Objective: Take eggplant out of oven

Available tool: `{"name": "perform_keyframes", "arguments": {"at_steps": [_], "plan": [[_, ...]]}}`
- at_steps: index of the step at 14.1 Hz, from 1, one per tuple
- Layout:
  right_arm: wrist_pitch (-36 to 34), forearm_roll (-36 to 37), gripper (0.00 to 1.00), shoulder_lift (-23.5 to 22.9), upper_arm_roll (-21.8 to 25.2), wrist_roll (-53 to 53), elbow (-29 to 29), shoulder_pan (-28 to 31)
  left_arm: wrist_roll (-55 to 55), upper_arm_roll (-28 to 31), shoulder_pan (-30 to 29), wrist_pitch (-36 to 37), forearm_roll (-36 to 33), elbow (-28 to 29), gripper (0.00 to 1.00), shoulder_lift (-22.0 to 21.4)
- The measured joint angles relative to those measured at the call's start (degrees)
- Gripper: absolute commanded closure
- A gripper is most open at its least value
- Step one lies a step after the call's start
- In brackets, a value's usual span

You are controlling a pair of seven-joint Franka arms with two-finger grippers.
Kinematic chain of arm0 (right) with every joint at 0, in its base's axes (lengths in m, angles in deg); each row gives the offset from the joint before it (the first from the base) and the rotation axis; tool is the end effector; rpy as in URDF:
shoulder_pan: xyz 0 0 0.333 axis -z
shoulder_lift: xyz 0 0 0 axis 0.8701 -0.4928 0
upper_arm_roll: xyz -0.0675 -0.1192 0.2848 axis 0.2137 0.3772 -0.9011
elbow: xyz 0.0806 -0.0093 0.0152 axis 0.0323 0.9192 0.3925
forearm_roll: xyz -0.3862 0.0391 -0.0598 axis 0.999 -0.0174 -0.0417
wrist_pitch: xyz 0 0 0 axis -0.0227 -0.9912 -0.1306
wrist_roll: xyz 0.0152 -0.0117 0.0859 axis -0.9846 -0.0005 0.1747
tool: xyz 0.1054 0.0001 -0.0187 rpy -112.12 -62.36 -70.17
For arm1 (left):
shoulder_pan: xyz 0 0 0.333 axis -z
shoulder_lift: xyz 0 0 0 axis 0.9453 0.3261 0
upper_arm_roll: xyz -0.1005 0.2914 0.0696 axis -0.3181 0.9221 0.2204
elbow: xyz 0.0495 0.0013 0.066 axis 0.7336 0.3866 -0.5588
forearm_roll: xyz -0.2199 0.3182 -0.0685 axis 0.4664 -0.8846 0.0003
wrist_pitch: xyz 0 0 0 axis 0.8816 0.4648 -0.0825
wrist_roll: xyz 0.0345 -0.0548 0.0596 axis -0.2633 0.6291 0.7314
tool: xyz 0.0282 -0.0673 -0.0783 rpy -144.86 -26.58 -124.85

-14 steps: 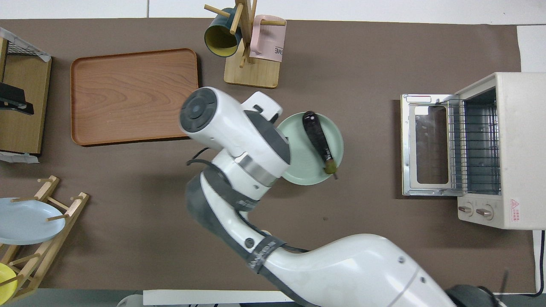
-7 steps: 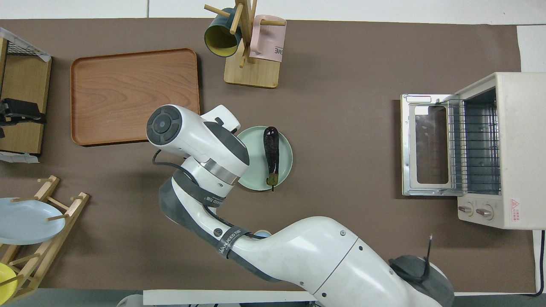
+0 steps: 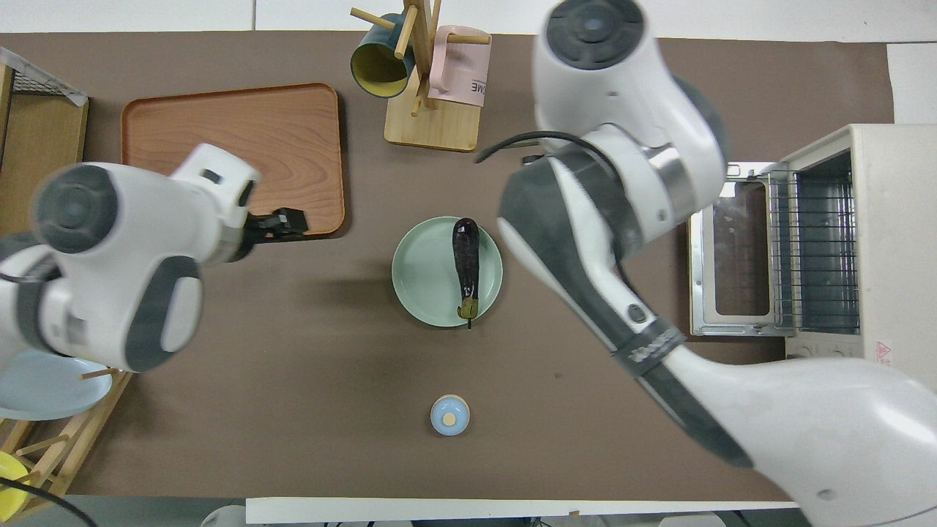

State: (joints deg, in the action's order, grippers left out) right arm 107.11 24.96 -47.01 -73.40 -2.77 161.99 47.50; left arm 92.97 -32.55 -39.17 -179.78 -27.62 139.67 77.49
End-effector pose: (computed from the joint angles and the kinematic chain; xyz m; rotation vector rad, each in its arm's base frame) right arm 0.6191 0.2146 0.4452 2.9915 0.0597 -0.1341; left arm 0.4782 -0.2701 0.4058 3.0330 0.2291 0.1618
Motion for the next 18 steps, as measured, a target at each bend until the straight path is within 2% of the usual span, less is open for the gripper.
{"name": "perform_keyframes", "arguments": {"at_steps": [2,4,5,6,7,9,11,12,14,15,16,17,18], "plan": [[10.55,0.70,0.98,3.95,0.01,6.95,14.92,7.72,8.96,-0.30,10.73,-6.68,-0.01,-0.20,0.00,4.28],[18.13,2.17,0.98,6.07,0.01,9.06,26.38,11.87,12.95,-0.31,16.71,-9.92,0.00,-1.29,0.02,8.14],[19.97,2.79,0.98,6.58,-0.01,9.09,29.74,12.42,14.13,-0.26,18.05,-11.02,0.00,-2.52,0.10,10.23],[20.77,3.84,0.98,6.73,-0.10,9.09,31.53,12.40,14.57,-0.22,18.43,-11.73,0.00,-4.27,0.23,12.53],[20.89,5.46,0.99,6.72,-0.31,9.07,32.23,12.33,14.60,-0.02,18.40,-11.90,0.00,-6.12,0.40,14.60],[19.97,9.29,0.99,6.74,-0.84,9.03,32.09,12.13,14.60,0.42,18.23,-12.43,0.00,-8.65,0.59,17.75],[14.82,12.33,0.99,6.75,-1.62,9.47,29.62,11.17,14.60,0.54,18.21,-13.72,0.01,-9.36,0.84,19.46],[11.00,12.89,0.99,6.81,-1.80,11.22,27.42,10.82,14.60,0.55,18.21,-13.95,0.00,-9.58,0.94,19.53],[3.35,13.07,0.94,7.81,-1.80,17.74,22.22,11.23,14.98,0.76,18.16,-12.74,0.02,-10.23,0.98,19.53],[0.48,13.10,0.85,9.31,-1.51,21.63,20.05,12.30,15.17,1.26,17.81,-10.08,0.04,-11.48,0.98,19.32],[-1.32,12.81,0.64,11.37,-1.26,25.29,18.79,14.43,15.11,1.67,16.62,-6.85,0.03,-12.91,0.98,18.42],[-2.82,11.56,0.21,13.95,-1.01,29.41,18.10,17.31,13.31,2.04,14.09,-3.13,-0.15,-13.98,0.98,16.77],[-4.14,8.76,0.00,16.91,-0.71,33.08,17.60,20.33,8.36,2.30,9.84,-0.14,-0.24,-14.51,0.99,14.95]]}}
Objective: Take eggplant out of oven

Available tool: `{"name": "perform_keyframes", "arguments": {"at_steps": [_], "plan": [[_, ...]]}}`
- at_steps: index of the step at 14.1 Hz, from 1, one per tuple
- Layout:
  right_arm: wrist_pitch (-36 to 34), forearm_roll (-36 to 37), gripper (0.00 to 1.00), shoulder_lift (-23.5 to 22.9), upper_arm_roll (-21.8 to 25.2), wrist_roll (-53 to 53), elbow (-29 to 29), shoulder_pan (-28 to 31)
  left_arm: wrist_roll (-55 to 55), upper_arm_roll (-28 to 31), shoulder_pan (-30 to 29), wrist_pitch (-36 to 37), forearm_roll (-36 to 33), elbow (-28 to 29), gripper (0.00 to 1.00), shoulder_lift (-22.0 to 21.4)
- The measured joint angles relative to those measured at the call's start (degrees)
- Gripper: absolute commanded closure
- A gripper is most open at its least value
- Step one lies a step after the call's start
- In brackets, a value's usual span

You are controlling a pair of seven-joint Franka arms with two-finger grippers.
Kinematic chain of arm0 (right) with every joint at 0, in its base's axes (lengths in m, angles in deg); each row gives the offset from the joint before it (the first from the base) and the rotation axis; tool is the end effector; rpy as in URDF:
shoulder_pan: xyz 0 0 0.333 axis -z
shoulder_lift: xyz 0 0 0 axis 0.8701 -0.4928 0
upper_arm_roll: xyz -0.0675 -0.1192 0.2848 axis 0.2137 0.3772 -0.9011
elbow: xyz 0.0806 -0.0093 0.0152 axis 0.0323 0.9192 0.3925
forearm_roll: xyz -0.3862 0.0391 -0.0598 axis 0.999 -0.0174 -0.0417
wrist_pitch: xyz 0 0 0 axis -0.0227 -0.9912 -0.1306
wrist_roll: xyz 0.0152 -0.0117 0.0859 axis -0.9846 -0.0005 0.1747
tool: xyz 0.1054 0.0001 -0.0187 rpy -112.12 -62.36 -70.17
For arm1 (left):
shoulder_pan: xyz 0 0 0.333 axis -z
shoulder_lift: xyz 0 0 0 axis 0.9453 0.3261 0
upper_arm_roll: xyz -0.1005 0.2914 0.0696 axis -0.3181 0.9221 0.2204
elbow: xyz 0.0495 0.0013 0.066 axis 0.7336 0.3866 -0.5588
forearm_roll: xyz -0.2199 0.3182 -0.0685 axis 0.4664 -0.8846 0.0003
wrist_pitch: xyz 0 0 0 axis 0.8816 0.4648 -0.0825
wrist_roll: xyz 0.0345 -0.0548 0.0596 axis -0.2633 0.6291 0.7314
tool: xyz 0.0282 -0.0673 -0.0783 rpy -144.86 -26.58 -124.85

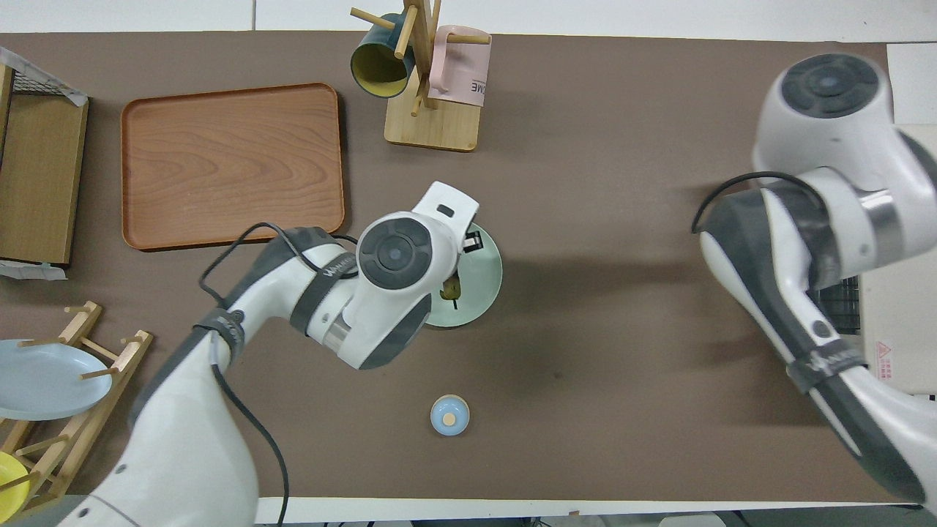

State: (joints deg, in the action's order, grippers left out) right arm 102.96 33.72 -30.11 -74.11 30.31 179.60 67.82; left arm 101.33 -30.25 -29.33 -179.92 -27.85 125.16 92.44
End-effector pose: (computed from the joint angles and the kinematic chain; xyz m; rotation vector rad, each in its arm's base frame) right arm 0.5611 -0.0140 0.4812 2.8094 0.4381 -0.3568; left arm 0.4986 -0.3787 0.3707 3.0395 0.2412 0.1599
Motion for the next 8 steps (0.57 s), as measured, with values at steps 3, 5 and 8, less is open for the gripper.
{"name": "perform_keyframes", "arguments": {"at_steps": [3,5,8], "plan": [[-5.56,-11.44,0.00,8.47,0.43,3.70,-4.78,4.76,-20.16,0.50,-17.25,0.91,0.08,-0.59,1.00,-1.30],[-12.21,-13.98,0.00,11.15,0.22,2.08,-11.06,4.72,-29.80,0.53,-25.14,-0.64,0.16,-1.69,0.20,1.87],[-14.18,-14.31,0.00,9.71,0.99,0.48,-15.58,4.81,-33.58,0.21,-26.94,-3.63,0.16,-3.91,0.00,6.99]]}}
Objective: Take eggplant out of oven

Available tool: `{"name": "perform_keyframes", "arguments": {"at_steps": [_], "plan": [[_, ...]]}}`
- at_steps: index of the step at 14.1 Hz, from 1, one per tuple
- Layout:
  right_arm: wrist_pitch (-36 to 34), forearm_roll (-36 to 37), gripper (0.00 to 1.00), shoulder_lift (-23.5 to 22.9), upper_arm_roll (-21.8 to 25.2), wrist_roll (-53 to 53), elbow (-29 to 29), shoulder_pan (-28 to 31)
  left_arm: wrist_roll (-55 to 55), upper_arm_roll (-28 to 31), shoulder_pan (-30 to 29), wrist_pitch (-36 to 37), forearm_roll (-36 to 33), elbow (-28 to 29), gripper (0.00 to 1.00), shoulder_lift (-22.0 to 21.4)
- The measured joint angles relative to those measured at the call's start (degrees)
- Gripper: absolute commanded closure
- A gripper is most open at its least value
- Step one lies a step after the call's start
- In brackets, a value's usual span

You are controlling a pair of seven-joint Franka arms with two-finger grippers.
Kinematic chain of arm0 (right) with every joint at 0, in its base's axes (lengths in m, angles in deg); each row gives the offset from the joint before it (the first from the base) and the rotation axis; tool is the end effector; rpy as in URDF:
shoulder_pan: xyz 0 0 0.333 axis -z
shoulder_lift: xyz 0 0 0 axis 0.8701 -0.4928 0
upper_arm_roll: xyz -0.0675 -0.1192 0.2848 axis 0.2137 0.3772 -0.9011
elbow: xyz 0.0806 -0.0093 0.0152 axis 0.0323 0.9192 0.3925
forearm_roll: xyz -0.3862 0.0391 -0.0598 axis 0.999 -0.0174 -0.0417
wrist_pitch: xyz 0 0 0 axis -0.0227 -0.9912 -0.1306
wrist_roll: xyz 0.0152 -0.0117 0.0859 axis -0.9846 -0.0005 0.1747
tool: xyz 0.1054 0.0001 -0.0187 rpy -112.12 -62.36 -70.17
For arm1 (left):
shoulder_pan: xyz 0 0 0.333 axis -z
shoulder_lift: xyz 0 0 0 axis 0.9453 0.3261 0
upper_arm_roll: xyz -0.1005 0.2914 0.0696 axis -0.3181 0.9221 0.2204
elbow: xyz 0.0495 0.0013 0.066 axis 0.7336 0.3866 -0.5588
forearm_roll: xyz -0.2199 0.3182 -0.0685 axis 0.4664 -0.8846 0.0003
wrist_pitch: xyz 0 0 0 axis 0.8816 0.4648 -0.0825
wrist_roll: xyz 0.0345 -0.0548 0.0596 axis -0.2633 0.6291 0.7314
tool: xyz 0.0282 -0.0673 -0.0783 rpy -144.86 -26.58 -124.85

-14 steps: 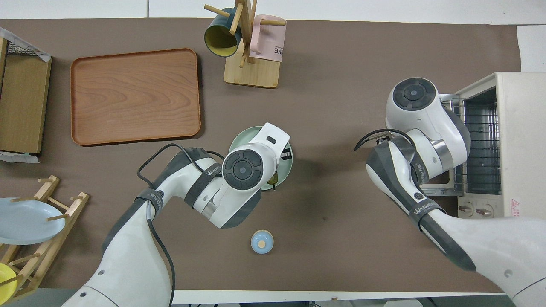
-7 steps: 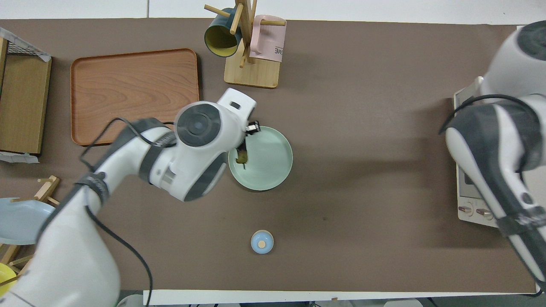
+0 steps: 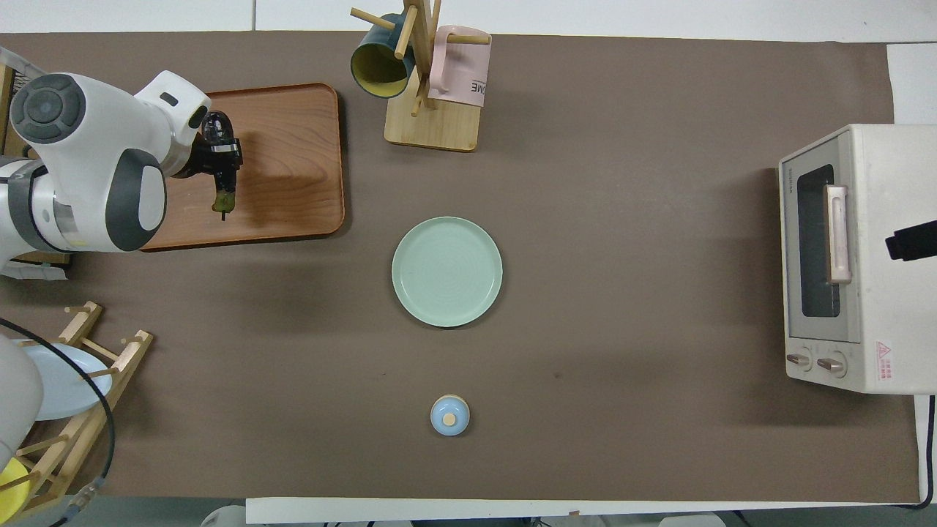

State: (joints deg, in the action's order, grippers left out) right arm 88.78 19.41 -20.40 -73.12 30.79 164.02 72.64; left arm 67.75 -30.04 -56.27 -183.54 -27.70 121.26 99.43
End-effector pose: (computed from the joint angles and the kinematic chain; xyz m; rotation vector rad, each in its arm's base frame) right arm 0.5073 -0.0383 0.6748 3.0601 0.2156 -0.0674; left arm 0.6413 -0.1150 0.3308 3.1166 0.0696 0.2288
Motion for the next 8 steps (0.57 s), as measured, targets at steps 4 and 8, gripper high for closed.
{"name": "perform_keyframes", "arguments": {"at_steps": [4,8], "plan": [[-0.16,-1.15,0.00,-3.83,4.04,-2.19,-0.12,-3.14,-0.07,0.10,-1.36,17.12,0.00,-5.60,0.00,-7.25],[-0.58,-1.28,0.00,-4.30,9.05,-2.52,-1.30,-8.47,-0.58,0.08,-2.13,44.74,0.00,-14.89,0.00,-21.20]]}}
